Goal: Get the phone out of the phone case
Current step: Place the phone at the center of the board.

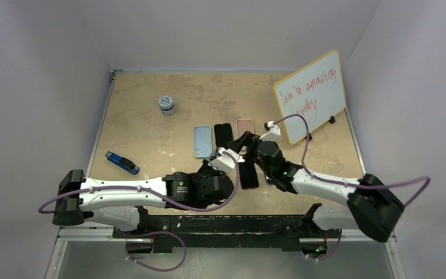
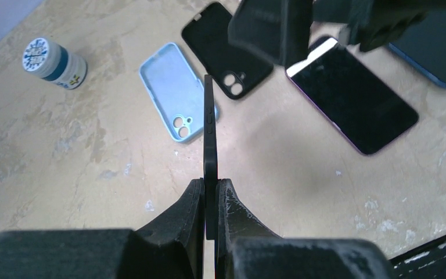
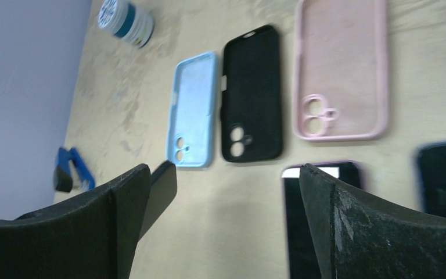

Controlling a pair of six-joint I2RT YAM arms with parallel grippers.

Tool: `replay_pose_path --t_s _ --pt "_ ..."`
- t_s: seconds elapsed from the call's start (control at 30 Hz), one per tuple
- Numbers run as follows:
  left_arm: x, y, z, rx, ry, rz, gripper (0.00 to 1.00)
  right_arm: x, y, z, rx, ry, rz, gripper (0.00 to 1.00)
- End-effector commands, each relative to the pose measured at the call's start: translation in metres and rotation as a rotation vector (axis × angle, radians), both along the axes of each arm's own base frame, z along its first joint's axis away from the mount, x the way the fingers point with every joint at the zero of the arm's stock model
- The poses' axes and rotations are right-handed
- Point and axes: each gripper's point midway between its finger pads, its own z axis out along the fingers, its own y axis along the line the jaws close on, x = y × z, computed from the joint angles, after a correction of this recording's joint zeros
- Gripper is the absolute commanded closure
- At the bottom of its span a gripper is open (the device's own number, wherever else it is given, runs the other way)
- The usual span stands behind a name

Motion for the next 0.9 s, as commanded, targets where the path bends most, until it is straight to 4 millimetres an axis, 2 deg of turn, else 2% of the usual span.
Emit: replay_pose_path --t_s 0.0,0.17,0.27,0.37,0.47,0.63,0.87 --pt "0.000 -0.022 -0.008 0.028 0.014 -0.050 1.00 -0.002 -0.069 0.007 -0.135 -0.082 -0.206 0.01" --pt "-0.004 -0.039 -0.030 0.068 0.051 -0.097 1.00 -0.015 -0.115 0.030 -0.152 -0.168 -0.325 0.01" --pt "-0.005 -0.048 -0.043 0.100 0.064 -0.111 1.00 -0.023 -0.136 0.044 -0.144 -0.207 -0.375 0.01" --pt "-0.004 -0.052 -0.060 0.159 0.068 -0.108 1.00 -0.030 -0.151 0.048 -0.134 -0.225 -0.410 0.01" --pt "-0.004 -0.055 -0.077 0.226 0.060 -0.106 0.99 -0.035 -0.162 0.051 -0.116 -0.240 -0.441 0.01" --pt "-0.019 -0.067 -0.093 0.323 -0.007 -0.152 0.95 -0.040 -0.174 0.055 -0.109 -0.254 -0.477 0.01" --pt "-0.032 -0.080 -0.119 0.381 0.027 -0.196 0.95 -0.040 -0.177 0.055 -0.115 -0.254 -0.492 0.01"
